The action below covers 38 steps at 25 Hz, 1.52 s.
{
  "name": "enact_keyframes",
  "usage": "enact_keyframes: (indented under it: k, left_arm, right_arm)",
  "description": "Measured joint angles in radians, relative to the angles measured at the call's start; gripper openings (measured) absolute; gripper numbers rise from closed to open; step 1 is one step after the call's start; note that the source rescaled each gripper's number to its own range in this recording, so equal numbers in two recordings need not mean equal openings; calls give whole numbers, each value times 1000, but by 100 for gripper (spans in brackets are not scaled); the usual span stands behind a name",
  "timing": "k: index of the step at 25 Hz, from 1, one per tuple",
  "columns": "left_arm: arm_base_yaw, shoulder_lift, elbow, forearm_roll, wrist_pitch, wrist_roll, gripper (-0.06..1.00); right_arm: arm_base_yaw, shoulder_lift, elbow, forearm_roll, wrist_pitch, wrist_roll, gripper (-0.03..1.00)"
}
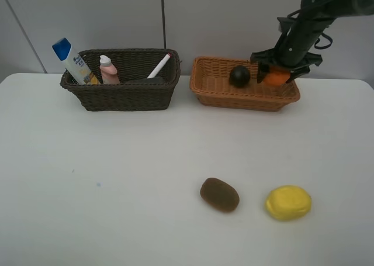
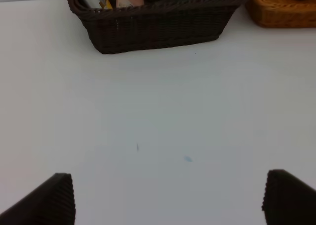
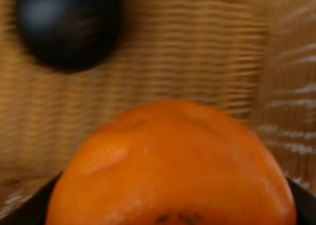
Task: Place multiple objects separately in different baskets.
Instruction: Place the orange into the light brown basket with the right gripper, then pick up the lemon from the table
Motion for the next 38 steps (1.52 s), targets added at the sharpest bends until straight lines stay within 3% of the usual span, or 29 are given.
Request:
enact_keyframes:
  k: [3,7,9,12,18,26,38]
  left_arm:
    - [0,0,0,0,0,0,100]
    - [0,0,0,0,0,0,100]
    - [0,0,0,0,0,0,100]
    - [0,0,0,0,0,0,100]
    - [0,0,0,0,0,0,100]
    - [0,0,0,0,0,0,100]
    - [0,0,0,0,0,0,100]
  right_arm:
    - [-27,25,-5,7,-28,0,60]
    - [-27,28,-7,9,-37,-1,91]
    - [-27,28,-7,13,-24,-1,96]
    - [-27,22,-7,19,46,-1,96]
    - [-9,-49,-7,46,362,-1,96]
    - [78,-198,64,41,387,-1,96]
    - [266,-632,581,4,392,-161,96]
